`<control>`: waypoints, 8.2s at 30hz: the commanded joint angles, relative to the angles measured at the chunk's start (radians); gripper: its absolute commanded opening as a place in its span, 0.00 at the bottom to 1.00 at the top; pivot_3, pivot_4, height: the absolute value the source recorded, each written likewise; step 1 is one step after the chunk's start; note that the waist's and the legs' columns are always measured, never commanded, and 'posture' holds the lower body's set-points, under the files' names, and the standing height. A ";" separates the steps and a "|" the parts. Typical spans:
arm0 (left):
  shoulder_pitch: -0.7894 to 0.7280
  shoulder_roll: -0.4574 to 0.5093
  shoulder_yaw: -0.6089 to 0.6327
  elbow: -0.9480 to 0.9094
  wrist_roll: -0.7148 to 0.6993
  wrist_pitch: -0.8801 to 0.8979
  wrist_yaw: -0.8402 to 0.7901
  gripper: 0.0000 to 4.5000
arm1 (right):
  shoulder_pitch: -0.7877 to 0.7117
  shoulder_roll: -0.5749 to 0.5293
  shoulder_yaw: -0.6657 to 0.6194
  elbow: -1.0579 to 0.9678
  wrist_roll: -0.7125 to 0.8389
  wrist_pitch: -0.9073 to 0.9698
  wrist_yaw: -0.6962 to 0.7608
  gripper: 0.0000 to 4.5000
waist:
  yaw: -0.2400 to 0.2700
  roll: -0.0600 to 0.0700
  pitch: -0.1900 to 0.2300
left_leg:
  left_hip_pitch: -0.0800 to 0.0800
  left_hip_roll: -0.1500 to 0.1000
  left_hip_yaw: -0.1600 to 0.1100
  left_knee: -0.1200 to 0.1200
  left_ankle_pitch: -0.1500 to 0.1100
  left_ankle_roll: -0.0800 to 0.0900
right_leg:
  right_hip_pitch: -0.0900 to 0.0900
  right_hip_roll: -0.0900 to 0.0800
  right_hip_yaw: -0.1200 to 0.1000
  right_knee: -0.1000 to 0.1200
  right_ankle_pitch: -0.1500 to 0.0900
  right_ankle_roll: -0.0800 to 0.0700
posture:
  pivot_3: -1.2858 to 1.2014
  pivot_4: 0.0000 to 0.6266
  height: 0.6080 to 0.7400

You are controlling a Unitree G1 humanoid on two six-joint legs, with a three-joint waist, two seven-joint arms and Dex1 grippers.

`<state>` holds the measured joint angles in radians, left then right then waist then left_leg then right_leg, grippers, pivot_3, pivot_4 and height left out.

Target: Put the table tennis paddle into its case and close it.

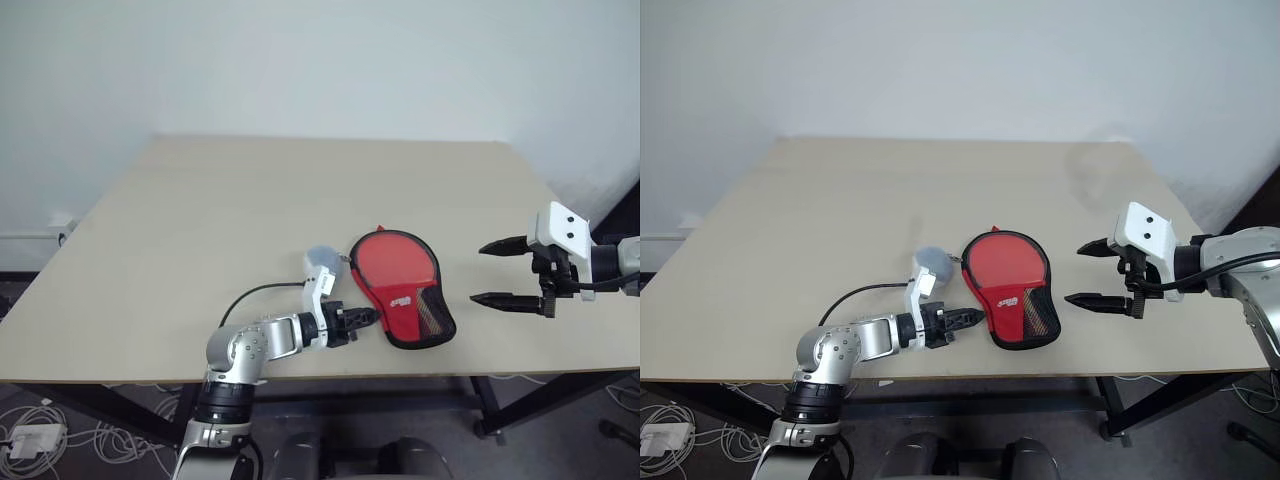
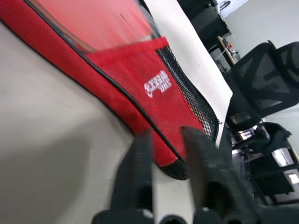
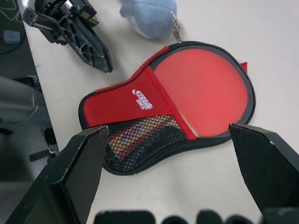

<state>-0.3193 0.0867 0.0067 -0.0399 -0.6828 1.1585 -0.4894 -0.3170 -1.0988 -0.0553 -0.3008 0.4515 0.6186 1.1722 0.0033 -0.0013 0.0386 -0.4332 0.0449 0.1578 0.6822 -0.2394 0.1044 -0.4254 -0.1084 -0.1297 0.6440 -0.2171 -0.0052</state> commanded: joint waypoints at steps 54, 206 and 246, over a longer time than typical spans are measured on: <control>-0.257 -0.169 0.208 0.365 0.012 0.345 0.317 0.75 | 0.005 0.035 -0.032 -0.098 0.053 0.072 -0.088 1.00 | 0.000 -0.001 0.000 | -0.001 -0.002 -0.004 0.001 0.000 0.001 | 0.002 -0.002 -0.004 -0.001 0.000 0.001 | 0.52 0.00 0.74; 0.120 0.485 0.023 0.087 0.163 -0.800 -0.295 1.00 | -0.153 0.677 0.345 0.115 -0.132 0.152 -0.530 0.01 | -0.004 0.001 0.002 | -0.003 -0.012 0.007 -0.023 0.006 -0.016 | -0.015 -0.010 0.000 0.000 -0.002 0.001 | 0.52 0.00 0.74; -0.043 0.330 0.063 0.257 0.145 -0.608 -0.342 1.00 | -0.109 0.856 0.377 0.315 -0.251 0.068 -0.549 0.01 | -0.048 -0.001 0.000 | 0.002 -0.008 0.006 -0.020 0.007 -0.016 | -0.005 -0.001 -0.003 0.002 0.000 0.003 | 0.52 0.00 0.74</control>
<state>-0.3313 0.4228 0.0619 0.2292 -0.5434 0.5654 -0.8283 -0.4229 -0.2325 0.3427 0.0161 0.2042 0.6952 0.6169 -0.0451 -0.0025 0.0383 -0.4308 0.0372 0.1635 0.6622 -0.2329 0.0883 -0.4303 -0.1095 -0.1325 0.6459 -0.2175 -0.0026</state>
